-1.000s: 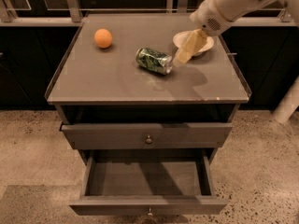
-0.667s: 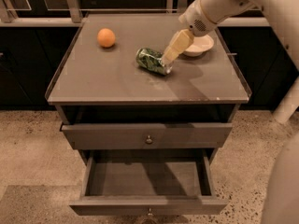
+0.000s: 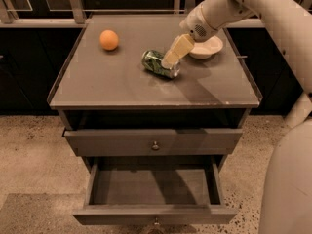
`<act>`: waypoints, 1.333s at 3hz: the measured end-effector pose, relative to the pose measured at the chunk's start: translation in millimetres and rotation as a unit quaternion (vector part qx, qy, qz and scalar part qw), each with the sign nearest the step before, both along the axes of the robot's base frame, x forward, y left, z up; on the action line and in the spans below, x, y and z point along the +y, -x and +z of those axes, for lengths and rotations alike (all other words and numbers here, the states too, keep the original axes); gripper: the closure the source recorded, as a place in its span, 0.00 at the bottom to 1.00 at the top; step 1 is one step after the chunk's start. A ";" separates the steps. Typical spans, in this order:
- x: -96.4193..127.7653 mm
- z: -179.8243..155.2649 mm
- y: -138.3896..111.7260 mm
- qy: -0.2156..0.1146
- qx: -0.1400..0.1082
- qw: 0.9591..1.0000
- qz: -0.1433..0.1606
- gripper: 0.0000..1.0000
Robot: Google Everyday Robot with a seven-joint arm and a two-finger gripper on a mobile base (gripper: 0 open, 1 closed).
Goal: Pick green can from middle drawer and place on counter
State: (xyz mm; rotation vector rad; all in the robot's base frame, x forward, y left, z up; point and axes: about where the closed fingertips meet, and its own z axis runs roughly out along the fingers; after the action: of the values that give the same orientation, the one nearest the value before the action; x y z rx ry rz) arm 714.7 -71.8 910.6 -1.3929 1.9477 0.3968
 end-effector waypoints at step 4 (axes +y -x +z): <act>45.5 -62.9 11.2 -0.044 0.091 0.994 0.037 0.18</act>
Offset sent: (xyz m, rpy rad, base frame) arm -0.0171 0.0536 -0.0749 0.1204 0.2383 0.1051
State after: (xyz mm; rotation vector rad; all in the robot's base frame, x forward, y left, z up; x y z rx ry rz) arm 703.5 -26.3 847.7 -1.4174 2.0005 0.6571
